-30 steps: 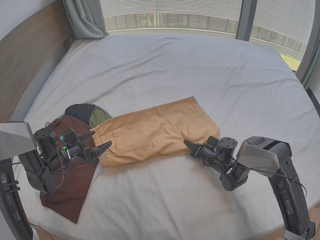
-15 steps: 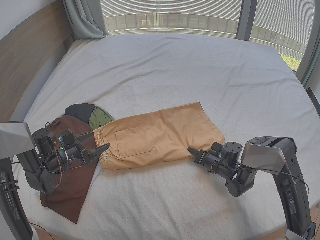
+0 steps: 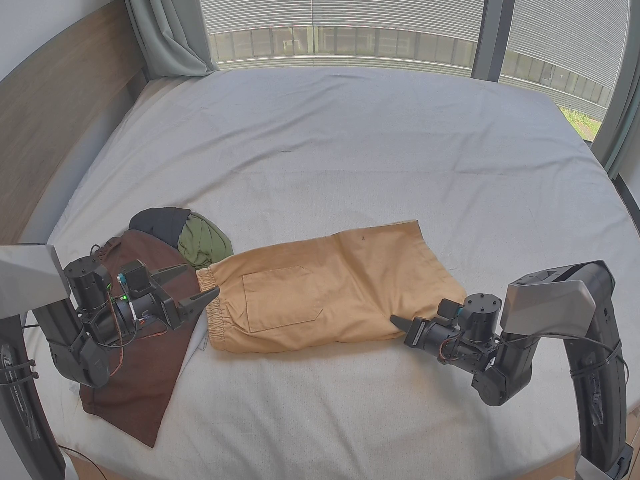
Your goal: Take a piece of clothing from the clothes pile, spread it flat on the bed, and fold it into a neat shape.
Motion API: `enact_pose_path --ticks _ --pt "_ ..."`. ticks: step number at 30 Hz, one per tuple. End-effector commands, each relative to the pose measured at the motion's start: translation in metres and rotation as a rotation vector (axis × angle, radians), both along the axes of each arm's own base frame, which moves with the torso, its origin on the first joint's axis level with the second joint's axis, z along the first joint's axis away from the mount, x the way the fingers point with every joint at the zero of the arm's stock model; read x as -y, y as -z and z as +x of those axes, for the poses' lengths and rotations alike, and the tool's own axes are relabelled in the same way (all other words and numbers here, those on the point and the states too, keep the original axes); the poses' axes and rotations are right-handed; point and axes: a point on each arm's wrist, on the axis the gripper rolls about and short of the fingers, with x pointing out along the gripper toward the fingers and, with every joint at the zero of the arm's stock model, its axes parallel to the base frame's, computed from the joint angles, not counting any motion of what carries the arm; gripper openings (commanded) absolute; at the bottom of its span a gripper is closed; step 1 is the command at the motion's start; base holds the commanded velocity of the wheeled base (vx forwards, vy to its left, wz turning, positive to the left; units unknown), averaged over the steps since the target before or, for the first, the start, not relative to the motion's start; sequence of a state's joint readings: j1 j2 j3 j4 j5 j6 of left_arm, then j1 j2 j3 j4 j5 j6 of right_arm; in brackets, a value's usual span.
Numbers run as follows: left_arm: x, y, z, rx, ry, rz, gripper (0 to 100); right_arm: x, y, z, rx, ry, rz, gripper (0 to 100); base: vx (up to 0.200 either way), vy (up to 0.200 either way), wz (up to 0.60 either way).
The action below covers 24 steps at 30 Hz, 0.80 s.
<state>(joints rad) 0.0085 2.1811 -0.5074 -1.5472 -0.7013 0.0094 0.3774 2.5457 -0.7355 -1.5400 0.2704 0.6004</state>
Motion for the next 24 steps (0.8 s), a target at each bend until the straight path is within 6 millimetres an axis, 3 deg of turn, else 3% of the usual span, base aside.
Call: enact_pose_path --ticks 1,16,24 --pt "0.000 0.000 0.000 0.001 0.001 0.001 100 0.005 -0.019 -0.021 -0.010 0.000 -0.025 0 0.000 0.000 0.00" --pt "0.000 0.001 0.001 -0.002 0.002 -0.001 100 0.020 -0.026 -0.066 -0.096 0.016 -0.121 0 0.000 0.000 0.00" --pt "0.003 -0.001 0.000 -0.001 0.085 -0.017 100 0.022 -0.024 -0.077 -0.116 0.012 -0.162 0 0.000 0.000 0.00"
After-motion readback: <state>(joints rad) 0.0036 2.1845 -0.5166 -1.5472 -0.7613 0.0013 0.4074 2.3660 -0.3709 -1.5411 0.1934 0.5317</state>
